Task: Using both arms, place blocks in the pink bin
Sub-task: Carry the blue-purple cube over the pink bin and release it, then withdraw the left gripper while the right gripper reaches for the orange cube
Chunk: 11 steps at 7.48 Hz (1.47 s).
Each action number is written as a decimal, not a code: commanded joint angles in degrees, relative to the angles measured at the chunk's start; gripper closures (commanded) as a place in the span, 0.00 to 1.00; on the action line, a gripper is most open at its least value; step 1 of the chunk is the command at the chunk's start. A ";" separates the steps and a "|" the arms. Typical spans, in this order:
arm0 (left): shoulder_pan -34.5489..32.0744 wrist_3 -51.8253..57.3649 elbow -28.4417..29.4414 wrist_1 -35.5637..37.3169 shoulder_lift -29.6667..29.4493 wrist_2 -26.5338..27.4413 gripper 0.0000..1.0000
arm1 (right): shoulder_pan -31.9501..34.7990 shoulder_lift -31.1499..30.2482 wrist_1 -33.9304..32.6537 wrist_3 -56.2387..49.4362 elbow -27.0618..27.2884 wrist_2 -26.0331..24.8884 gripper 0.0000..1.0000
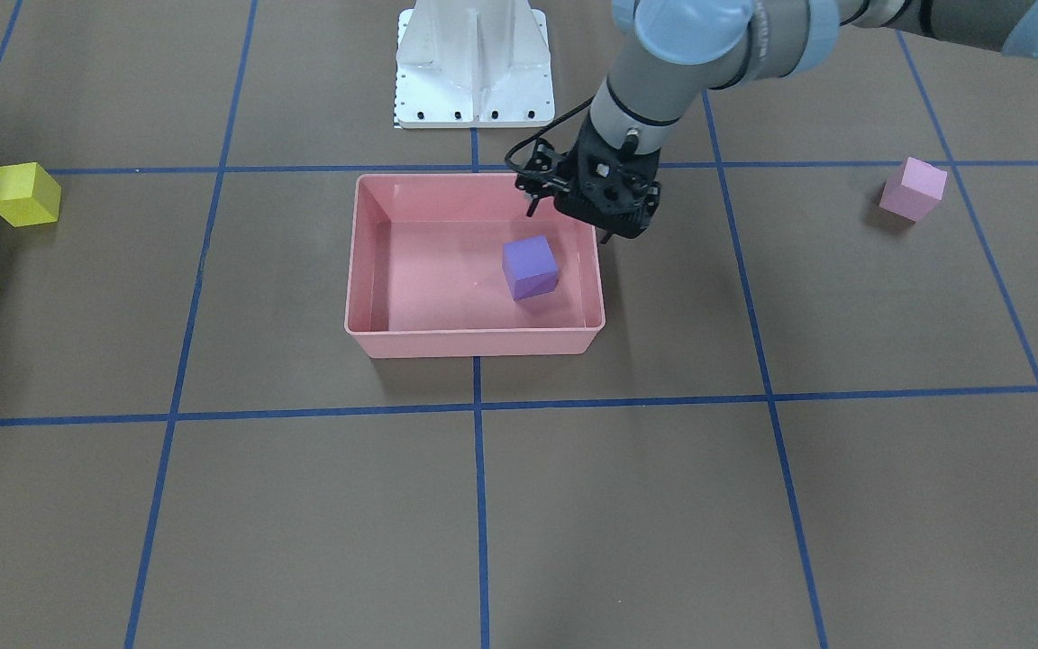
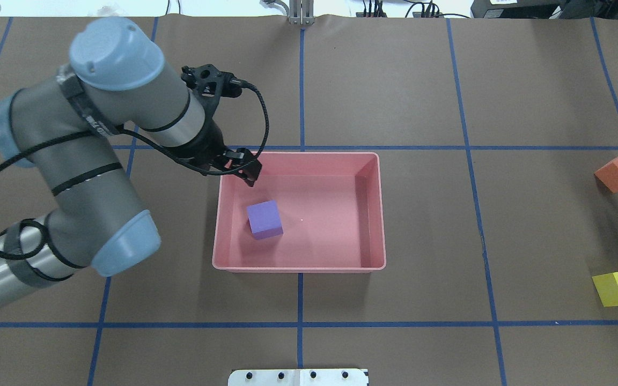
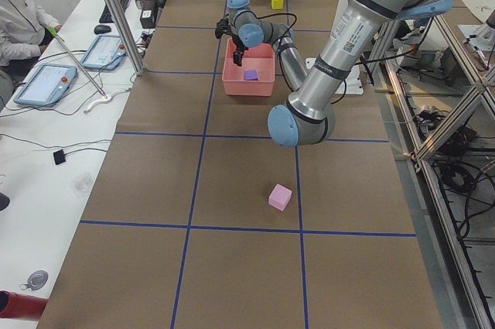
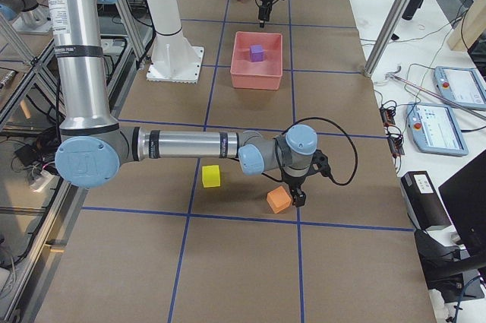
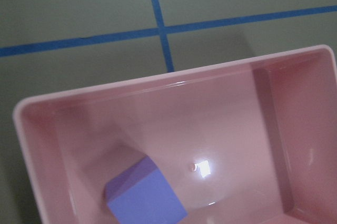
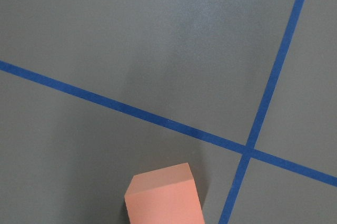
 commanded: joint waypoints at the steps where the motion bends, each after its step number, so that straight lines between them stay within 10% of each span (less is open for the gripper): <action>1: -10.53 28.63 -5.84 10.37 10.74 -0.90 0.00 | -0.64 -0.30 5.66 -2.05 -3.31 -0.41 0.00; 3: -19.94 48.71 -2.78 9.84 16.76 -3.34 0.00 | -3.18 -0.30 7.10 -1.53 -3.95 -0.41 0.00; 10: -20.95 52.65 0.23 8.62 17.91 -4.15 0.00 | -8.28 -0.38 7.01 -1.35 -6.58 -4.36 0.02; 11: -20.86 52.48 0.32 8.53 17.91 -4.15 0.00 | -8.46 -0.30 6.93 -1.18 -6.67 -4.27 0.37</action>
